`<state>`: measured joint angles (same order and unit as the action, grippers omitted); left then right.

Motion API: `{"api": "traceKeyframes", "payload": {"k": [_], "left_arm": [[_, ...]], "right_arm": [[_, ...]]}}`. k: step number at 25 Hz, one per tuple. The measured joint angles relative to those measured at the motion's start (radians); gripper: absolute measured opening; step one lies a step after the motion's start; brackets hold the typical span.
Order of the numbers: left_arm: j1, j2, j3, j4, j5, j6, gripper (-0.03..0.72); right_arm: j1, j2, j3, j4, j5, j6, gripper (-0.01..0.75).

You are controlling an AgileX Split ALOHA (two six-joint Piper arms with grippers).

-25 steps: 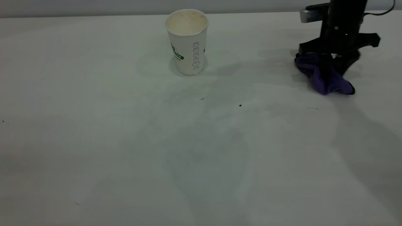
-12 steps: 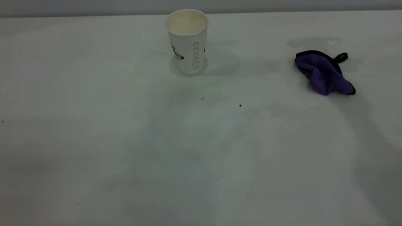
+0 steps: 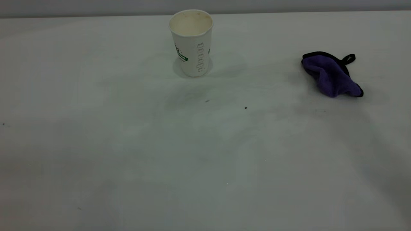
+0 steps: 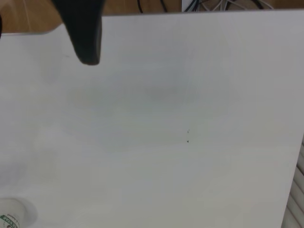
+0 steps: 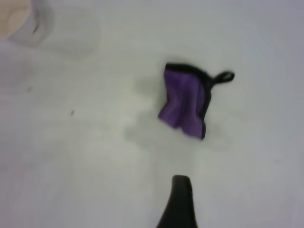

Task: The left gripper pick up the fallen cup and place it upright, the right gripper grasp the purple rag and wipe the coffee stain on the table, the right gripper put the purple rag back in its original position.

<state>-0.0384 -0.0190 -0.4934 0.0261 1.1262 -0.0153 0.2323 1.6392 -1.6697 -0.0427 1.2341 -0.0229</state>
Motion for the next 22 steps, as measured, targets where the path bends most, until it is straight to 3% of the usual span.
{"api": "traceKeyframes", "payload": {"k": [22], "left_arm": [[0.0, 0.0, 0.0, 0.0, 0.0, 0.0, 0.474]], "right_arm": [[0.0, -0.64, 0.825, 0.06, 0.002, 0.0, 0.694]]}}
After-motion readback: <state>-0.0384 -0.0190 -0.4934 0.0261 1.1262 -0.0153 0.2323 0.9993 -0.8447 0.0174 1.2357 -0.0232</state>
